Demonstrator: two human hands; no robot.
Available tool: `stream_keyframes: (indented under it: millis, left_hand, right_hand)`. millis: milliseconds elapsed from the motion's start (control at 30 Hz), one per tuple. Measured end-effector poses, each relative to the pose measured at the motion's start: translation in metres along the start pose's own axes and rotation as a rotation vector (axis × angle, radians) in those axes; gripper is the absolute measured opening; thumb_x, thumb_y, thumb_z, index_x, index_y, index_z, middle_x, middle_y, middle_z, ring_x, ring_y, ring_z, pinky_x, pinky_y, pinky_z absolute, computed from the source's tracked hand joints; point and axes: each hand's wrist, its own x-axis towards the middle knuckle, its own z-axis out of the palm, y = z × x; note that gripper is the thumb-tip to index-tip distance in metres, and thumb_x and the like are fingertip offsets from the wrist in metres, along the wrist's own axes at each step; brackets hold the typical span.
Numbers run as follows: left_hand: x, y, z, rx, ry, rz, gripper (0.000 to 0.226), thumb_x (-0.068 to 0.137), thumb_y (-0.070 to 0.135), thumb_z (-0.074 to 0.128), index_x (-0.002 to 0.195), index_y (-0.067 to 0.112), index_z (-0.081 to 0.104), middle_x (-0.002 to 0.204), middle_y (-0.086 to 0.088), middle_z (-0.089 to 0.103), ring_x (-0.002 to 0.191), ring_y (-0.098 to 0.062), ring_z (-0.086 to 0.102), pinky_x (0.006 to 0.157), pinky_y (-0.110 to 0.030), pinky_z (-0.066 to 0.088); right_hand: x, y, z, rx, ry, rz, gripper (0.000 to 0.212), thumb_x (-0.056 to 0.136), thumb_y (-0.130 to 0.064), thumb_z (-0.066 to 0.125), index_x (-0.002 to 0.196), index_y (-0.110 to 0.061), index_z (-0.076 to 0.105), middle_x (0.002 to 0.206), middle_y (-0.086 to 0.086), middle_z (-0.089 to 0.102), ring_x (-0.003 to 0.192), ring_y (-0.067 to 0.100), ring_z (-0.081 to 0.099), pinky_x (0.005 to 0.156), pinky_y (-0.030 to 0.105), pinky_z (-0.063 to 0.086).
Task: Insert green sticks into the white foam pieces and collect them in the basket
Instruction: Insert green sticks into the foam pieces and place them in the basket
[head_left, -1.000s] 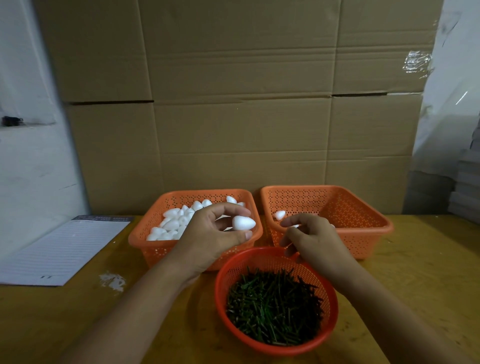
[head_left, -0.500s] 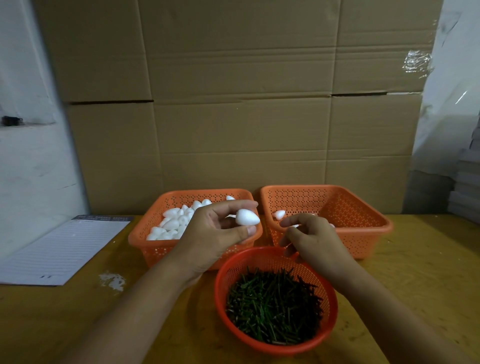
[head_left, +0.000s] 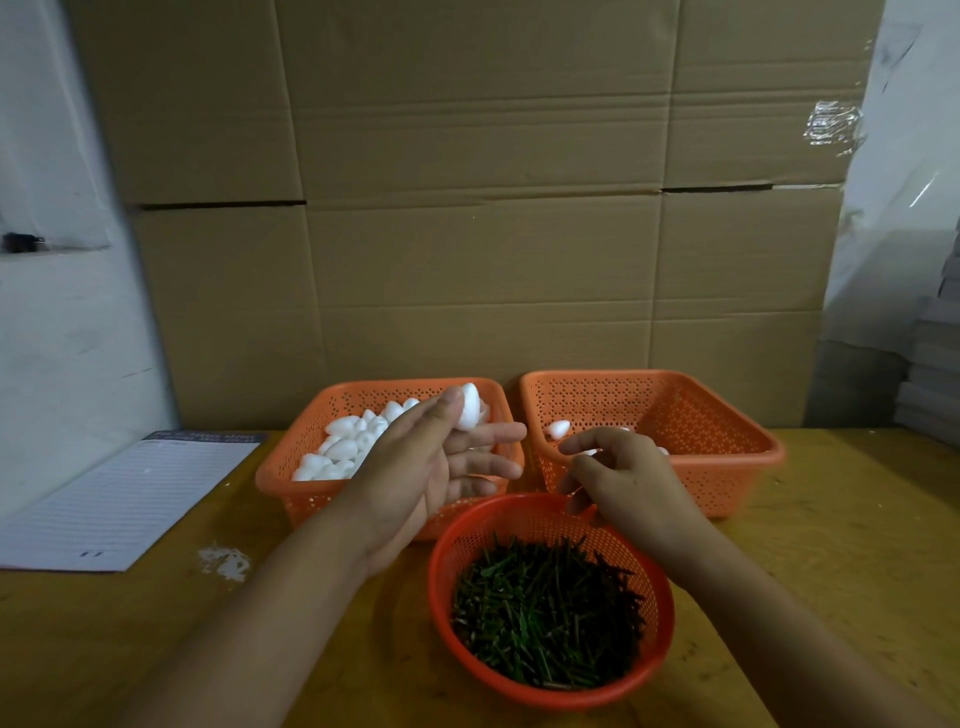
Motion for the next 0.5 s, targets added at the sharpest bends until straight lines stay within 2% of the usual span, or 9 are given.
stream_keyframes:
  millis: [67, 133, 200, 333, 433, 500]
  left_hand:
    - [0.0005, 0.0004, 0.0, -0.026, 0.004, 0.016, 0.053, 0.094, 0.052, 0.054, 0.121, 0.007, 0.062, 0.115, -0.004, 0.074, 0.09, -0.016, 0.069, 0.066, -0.025, 0.055]
    - [0.0001, 0.0005, -0.0003, -0.059, 0.02, 0.027, 0.039, 0.087, 0.051, 0.064, 0.102, 0.017, 0.075, 0.094, 0.003, 0.071, 0.079, -0.01, 0.064, 0.062, -0.021, 0.051]
    - [-0.0003, 0.0008, -0.001, -0.069, 0.024, 0.028, 0.024, 0.086, 0.045, 0.067, 0.088, 0.024, 0.078, 0.08, 0.005, 0.065, 0.07, -0.008, 0.059, 0.06, -0.02, 0.048]
    - [0.0004, 0.0028, -0.002, -0.086, 0.01, 0.027, 0.033, 0.085, 0.037, 0.074, 0.105, 0.011, 0.072, 0.089, -0.004, 0.064, 0.073, -0.01, 0.059, 0.062, -0.022, 0.049]
    - [-0.001, 0.0033, -0.001, -0.081, -0.012, 0.036, 0.034, 0.079, 0.039, 0.074, 0.098, 0.012, 0.073, 0.094, -0.005, 0.068, 0.076, -0.01, 0.063, 0.064, -0.022, 0.052]
    - [-0.0015, 0.0028, -0.0007, -0.076, -0.03, 0.045, 0.028, 0.084, 0.038, 0.069, 0.096, 0.013, 0.073, 0.097, -0.004, 0.07, 0.078, -0.01, 0.063, 0.066, -0.022, 0.053]
  right_hand:
    - [0.0002, 0.0002, -0.0002, -0.003, 0.001, 0.002, 0.021, 0.098, -0.01, 0.05, 0.11, -0.016, 0.065, 0.079, 0.003, 0.074, 0.065, 0.013, 0.071, 0.052, 0.019, 0.049]
    - [0.0005, 0.0005, -0.0002, -0.007, -0.001, 0.001, 0.021, 0.098, -0.01, 0.049, 0.11, -0.017, 0.065, 0.079, 0.003, 0.074, 0.065, 0.013, 0.071, 0.053, 0.02, 0.049]
    - [0.0007, 0.0009, 0.0, -0.008, 0.0, -0.002, 0.021, 0.098, -0.009, 0.049, 0.11, -0.017, 0.064, 0.079, 0.003, 0.074, 0.064, 0.013, 0.071, 0.053, 0.021, 0.05]
    - [0.0013, 0.0022, 0.0001, -0.014, 0.003, -0.007, 0.021, 0.097, -0.009, 0.05, 0.109, -0.017, 0.064, 0.078, 0.003, 0.074, 0.064, 0.013, 0.071, 0.053, 0.02, 0.051]
    - [0.0021, 0.0027, 0.0005, -0.019, 0.001, -0.012, 0.021, 0.097, -0.009, 0.05, 0.108, -0.019, 0.065, 0.076, 0.001, 0.074, 0.064, 0.013, 0.071, 0.052, 0.019, 0.051]
    - [0.0023, 0.0035, 0.0007, -0.021, -0.005, -0.016, 0.02, 0.098, -0.01, 0.05, 0.107, -0.02, 0.065, 0.075, 0.0, 0.074, 0.064, 0.012, 0.07, 0.052, 0.019, 0.051]
